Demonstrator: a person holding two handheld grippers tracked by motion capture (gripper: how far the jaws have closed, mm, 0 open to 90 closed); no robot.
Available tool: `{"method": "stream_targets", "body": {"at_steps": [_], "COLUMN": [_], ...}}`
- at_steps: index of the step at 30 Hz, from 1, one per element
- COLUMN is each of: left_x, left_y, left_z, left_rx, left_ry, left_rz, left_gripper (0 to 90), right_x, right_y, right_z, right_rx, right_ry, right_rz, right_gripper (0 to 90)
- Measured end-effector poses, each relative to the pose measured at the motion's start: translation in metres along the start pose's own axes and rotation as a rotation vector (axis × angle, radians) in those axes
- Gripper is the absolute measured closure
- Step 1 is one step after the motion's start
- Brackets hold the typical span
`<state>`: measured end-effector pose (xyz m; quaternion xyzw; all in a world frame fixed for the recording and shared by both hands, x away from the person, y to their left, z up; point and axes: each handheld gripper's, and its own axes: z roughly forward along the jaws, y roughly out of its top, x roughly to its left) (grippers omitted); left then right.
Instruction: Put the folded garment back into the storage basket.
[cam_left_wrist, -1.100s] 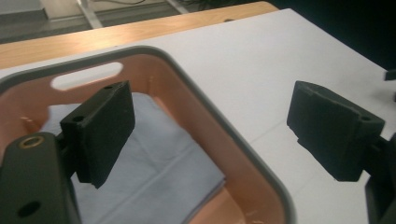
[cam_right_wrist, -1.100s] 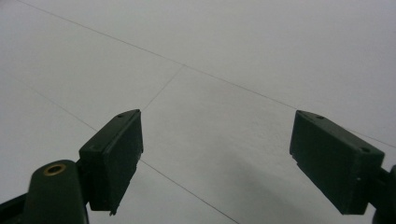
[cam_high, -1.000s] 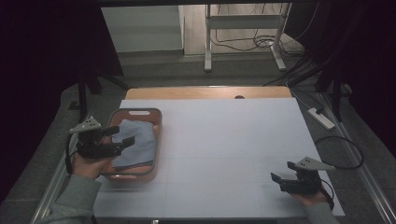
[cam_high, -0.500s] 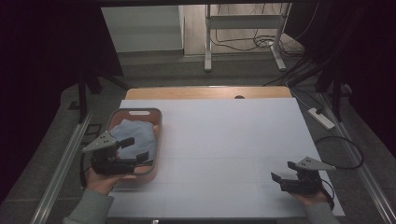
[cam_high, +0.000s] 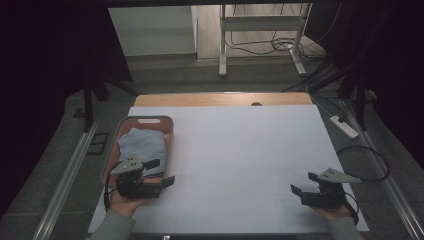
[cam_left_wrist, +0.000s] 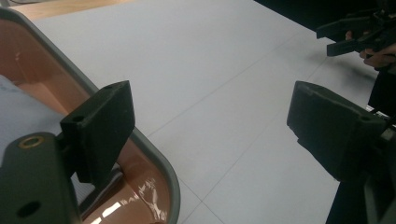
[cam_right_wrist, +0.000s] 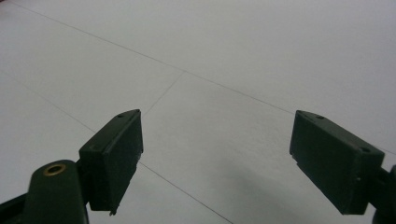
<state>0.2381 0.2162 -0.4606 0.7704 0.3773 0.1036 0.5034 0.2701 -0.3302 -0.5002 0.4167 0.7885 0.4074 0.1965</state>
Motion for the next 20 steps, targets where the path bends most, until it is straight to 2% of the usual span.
{"method": "stream_targets", "body": {"at_steps": [11,20], "left_x": [-0.003,-0.002], "left_y": [-0.01,-0.011], "left_z": [0.009,0.012], "left_rx": [0.032,0.029], "left_ry": [-0.004,-0.008], "left_rz": [0.011,0.005], "left_gripper": [15.1,15.2], "right_x": [0.001,0.003], "right_y": [0.002,0.002], "right_z": [-0.005,-0.007], "right_rx": [-0.044,-0.07], "right_ry": [0.001,0.012], "right_rz": [-0.016,-0.026], "right_gripper": [18.5,18.5]}}
